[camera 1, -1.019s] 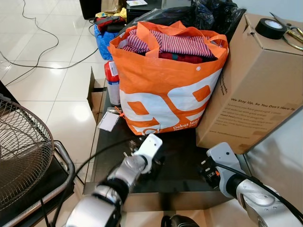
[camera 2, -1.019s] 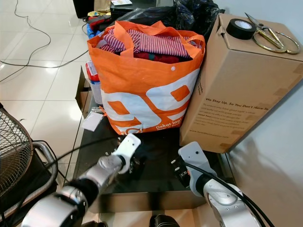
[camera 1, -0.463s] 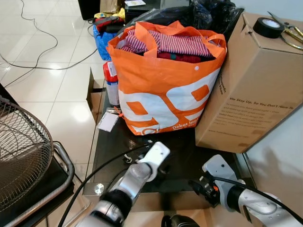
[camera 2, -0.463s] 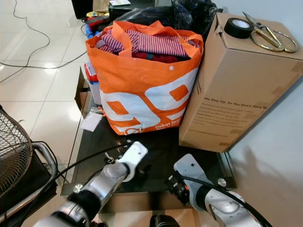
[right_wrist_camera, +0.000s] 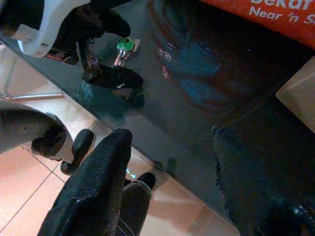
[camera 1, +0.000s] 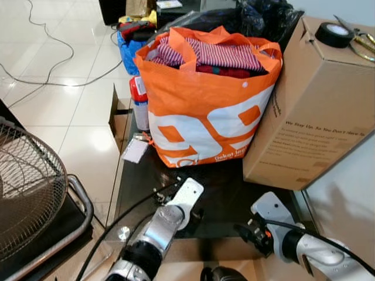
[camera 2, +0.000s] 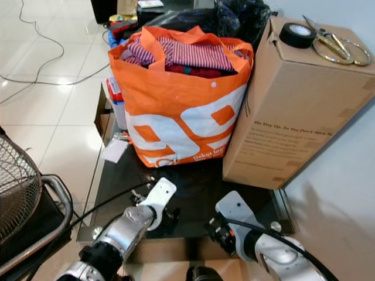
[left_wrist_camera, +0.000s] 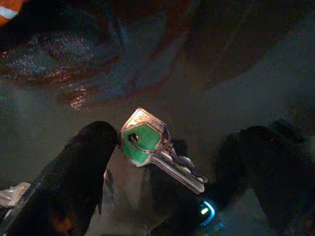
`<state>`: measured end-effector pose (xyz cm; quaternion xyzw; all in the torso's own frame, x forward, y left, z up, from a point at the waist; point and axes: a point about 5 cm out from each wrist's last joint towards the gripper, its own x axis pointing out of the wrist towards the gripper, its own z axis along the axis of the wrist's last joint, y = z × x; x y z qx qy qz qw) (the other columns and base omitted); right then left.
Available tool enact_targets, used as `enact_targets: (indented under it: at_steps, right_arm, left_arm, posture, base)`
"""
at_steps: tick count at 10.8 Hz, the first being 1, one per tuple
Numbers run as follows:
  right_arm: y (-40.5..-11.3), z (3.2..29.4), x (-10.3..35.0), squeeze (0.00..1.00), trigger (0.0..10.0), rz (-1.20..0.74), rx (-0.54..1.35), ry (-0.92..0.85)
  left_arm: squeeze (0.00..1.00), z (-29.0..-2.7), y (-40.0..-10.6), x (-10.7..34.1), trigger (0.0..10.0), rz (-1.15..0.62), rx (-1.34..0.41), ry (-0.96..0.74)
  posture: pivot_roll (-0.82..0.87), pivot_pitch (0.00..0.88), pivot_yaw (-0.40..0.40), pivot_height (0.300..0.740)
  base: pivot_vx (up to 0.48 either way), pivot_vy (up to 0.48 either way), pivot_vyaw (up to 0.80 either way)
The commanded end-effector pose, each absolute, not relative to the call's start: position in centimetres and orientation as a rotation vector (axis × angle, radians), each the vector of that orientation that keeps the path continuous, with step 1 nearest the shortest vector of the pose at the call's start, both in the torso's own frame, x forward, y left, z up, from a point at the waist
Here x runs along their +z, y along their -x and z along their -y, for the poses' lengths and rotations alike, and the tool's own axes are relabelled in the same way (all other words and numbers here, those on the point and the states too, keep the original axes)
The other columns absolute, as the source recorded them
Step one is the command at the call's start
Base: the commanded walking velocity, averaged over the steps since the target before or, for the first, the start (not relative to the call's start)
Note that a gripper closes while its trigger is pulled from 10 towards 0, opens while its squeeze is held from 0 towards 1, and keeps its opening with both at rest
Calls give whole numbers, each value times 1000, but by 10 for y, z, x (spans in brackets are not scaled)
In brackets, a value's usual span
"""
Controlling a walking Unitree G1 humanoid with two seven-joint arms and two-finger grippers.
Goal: Hang keys on a hook
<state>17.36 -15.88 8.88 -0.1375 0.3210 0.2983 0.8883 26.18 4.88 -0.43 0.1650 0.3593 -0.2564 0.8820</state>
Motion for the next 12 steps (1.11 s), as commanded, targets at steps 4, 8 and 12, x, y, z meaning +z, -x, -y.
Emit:
enact_targets:
  at_steps: [4,8,12]
  right_arm:
    - [-173,159,88,0,10000,-669,624,291]
    - [-174,159,88,0,10000,-666,624,301]
    - [-204,158,86,0,10000,-603,525,322]
  left_arm:
    - [20,-29,-262,0,10000,-750,-574,-226]
    - [16,-5,-268,7,10000,-747,-631,-162]
    - [0,-44,-288,29,10000,-523,-468,-269]
  posture:
    - [-310,87,-34,740]
    - [-316,85,-37,740]
    - [-266,58,-41,740]
  base:
    - [0,0,0]
    - [0,0,0]
    - [0,0,0]
